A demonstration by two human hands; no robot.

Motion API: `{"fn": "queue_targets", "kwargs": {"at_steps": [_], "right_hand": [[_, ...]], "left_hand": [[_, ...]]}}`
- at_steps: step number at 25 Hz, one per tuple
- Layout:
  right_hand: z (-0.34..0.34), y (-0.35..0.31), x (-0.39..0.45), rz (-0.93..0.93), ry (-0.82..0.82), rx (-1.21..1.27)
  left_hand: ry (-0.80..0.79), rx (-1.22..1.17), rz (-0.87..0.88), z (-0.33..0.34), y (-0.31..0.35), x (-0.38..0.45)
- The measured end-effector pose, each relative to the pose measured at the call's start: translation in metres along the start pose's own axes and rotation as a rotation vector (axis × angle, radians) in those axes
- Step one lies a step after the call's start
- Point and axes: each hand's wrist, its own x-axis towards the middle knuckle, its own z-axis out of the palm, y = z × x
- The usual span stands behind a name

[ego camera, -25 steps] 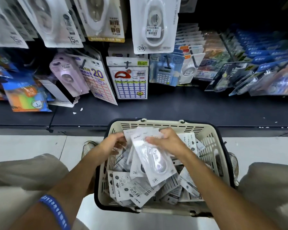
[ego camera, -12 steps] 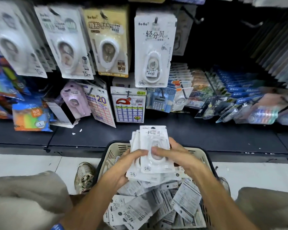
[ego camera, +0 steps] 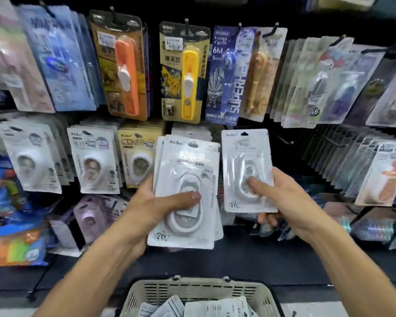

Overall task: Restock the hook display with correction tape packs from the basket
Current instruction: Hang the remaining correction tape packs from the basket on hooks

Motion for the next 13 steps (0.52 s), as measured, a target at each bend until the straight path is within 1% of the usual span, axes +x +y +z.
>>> {"fn": "queue_targets", "kwargs": {"at_steps": [2,4,5,8,11,13], "right_hand": [[0.002,-0.007,0.015,0.020,0.060,-0.072],[0.004,-0.006,0.020,0.085,0.109,-0.066],[0.005,-0.004,0.018,0.126,0.107,-0.045],[0.008,0.001,0.012,0.208,0.059,0.027],[0.008,-0.003,0.010,0.226,0.130,0.073],[0.007,-0.005,0.009,0.213,0.143,0.082]], "left_hand": [[0.004,0.041,0.049,0.002,0.024,0.013],[0.002,0.080,0.075,0.006,0.032,0.022],[0.010,0.091,0.078,0.008,0.031,0.024],[0.026,0.041,0.092,0.013,0.021,0.031],[0.033,-0.007,0.111,0.021,0.016,0.036],[0.039,-0.022,0.124,0.023,0.017,0.038]]}}
